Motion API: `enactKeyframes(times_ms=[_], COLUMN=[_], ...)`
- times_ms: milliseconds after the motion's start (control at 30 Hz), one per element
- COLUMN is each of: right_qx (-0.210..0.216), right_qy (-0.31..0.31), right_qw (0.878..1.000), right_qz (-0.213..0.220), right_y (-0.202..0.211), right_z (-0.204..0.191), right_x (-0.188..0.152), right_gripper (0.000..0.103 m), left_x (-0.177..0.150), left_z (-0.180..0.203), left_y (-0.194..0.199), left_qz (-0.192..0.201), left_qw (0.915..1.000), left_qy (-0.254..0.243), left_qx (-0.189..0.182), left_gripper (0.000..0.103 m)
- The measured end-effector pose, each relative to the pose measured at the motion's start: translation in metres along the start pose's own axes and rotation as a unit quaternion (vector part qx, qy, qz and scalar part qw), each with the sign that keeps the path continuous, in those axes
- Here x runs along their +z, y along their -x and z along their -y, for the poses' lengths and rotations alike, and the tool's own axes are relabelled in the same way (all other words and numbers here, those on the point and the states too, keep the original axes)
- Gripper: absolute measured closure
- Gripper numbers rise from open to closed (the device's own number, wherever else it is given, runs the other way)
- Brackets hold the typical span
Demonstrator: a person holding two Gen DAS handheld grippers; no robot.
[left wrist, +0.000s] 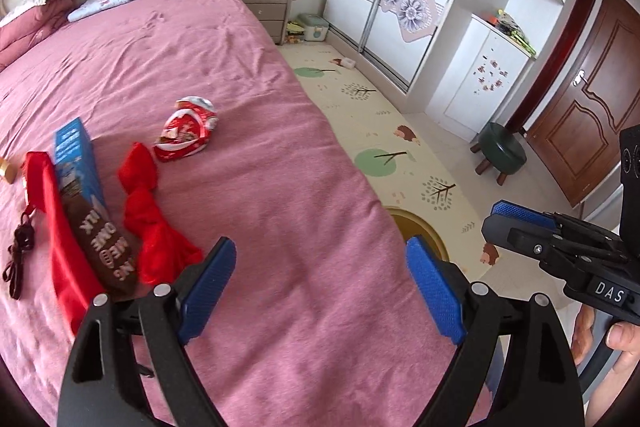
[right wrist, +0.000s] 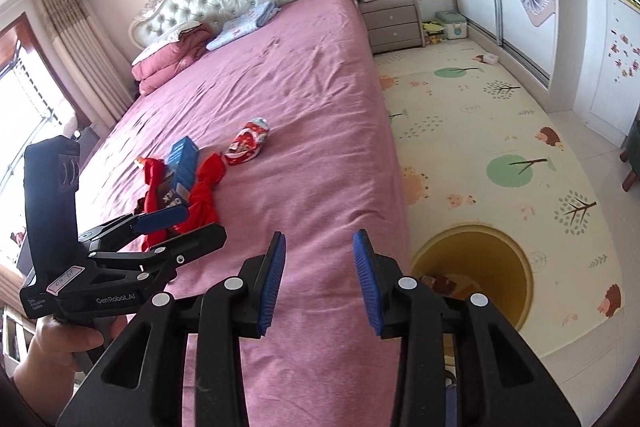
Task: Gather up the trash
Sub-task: 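Grasp the dark brown cord with the left gripper while the right grasps the red cloth bag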
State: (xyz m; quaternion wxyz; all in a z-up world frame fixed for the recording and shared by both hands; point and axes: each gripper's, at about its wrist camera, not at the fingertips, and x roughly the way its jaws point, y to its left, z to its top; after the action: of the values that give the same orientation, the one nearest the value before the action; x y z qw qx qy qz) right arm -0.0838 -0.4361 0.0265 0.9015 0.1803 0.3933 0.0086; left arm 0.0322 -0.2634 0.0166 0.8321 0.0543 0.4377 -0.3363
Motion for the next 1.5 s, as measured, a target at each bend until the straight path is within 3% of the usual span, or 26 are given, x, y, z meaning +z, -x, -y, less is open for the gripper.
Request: enactKeyframes(times_ms=[400,767,1067,1500], right_qx=[0.057,0.078,0.081,0.06], right_qy=[0.059,0.09,0.111,0.115], right_qw=[0.996,0.992,0.988,0.985], right_qz=[-0.027,-0.051,-0.073,-0.11], right_y=[-0.048,-0.088,-0.127,-0.181], right_z=[-0.105,-0.169,-0.208,-0.228], right_x=[0.006,0.003,0.002,-0.001], right_gripper=[0.065,0.063,0.063,0.062], left_x=[-0.025,-0.047,-0.061,-0.065], left_z=[-0.107,-0.177,-0.236,-0.302], left_y=[0.052,0.078,0.085,0.064], left_qz=[0.032,0.042,0.042,0.019], left_qw=[0.9955,0.9888,0.9811,0.9764], left_qy=[0.064,0.102,0.144,0.16], left_qx=[0.061,0.1,0.122,0.144], left_gripper=[0.015,0.012,0.012,0.012])
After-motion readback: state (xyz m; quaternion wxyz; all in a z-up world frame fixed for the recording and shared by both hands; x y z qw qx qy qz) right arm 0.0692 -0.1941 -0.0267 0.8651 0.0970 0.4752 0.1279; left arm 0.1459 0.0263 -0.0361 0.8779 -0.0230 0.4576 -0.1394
